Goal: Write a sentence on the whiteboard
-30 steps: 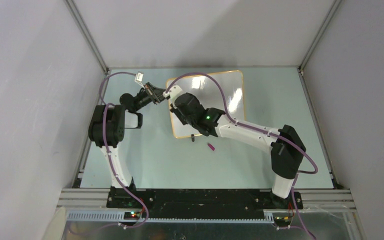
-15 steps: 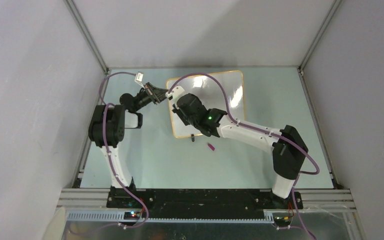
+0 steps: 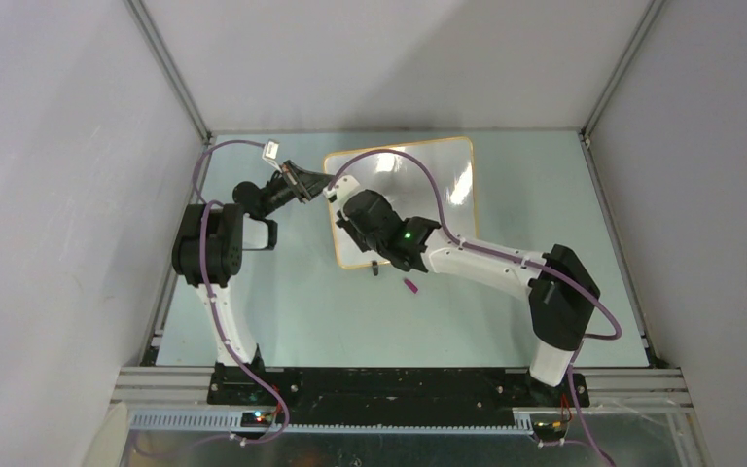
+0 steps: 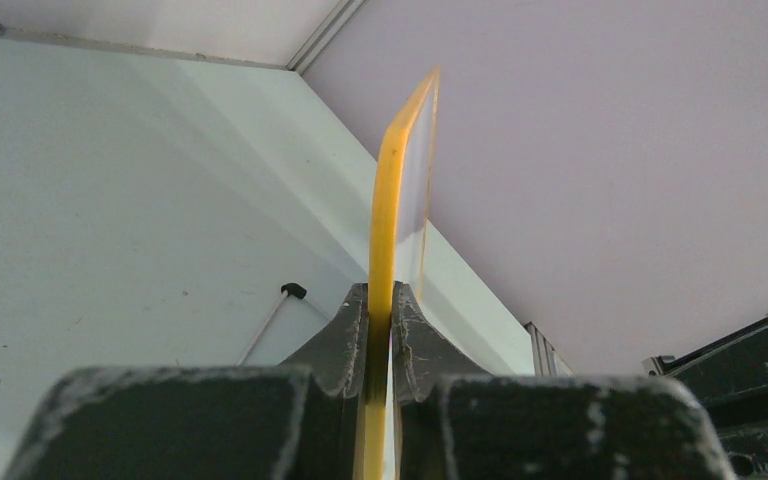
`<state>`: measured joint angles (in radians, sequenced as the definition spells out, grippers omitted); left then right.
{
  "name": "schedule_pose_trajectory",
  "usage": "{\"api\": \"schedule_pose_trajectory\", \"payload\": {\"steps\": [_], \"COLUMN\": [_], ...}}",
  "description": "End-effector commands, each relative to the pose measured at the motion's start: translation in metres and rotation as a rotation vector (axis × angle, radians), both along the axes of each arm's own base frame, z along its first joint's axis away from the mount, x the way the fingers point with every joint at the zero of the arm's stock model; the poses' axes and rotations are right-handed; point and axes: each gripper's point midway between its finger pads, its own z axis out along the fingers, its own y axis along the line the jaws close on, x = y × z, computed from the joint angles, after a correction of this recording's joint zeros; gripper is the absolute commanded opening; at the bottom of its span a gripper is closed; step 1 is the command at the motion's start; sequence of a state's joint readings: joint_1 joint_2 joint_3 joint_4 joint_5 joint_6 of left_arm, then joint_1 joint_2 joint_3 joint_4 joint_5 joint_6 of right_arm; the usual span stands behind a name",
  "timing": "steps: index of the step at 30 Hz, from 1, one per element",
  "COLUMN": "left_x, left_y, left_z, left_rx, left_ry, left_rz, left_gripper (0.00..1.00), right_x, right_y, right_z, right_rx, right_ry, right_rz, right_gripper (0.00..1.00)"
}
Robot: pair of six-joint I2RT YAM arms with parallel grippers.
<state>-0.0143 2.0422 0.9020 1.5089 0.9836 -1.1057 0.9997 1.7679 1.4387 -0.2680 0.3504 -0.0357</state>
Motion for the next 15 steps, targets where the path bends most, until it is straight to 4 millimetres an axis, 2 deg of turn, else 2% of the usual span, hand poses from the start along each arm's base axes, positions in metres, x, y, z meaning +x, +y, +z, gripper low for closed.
{"api": "schedule_pose_trajectory", "payload": {"steps": [1, 6, 10, 15], "left_x": [-0.014, -0.014, -0.014, -0.014], "left_y": [-0.009, -0.009, -0.009, -0.009], "left_z": [-0.005, -0.005, -0.005, -0.006], "left_rx": [0.052, 0.051, 0.051, 0.051], "left_ry": [-0.065, -0.066, -0.064, -0.063], "left_rz": [-0.056, -0.055, -0.055, -0.055], "left_gripper": [0.00, 0.00, 0.00, 0.00], "right_x": [0.000, 0.002, 0.001, -0.009], "right_y": [-0.011, -0.010, -0.009, -0.010], "right_z": [-0.002, 0.004, 0.026, 0.053], "right_rx": [-0.013, -0.006, 0.028, 0.087], "right_ry": [-0.005, -0.021, -0.041, -0.051], "right_rz": [-0.036, -0.030, -0.023, 0.006], "right_gripper": [0.00, 0.00, 0.00, 0.00]}}
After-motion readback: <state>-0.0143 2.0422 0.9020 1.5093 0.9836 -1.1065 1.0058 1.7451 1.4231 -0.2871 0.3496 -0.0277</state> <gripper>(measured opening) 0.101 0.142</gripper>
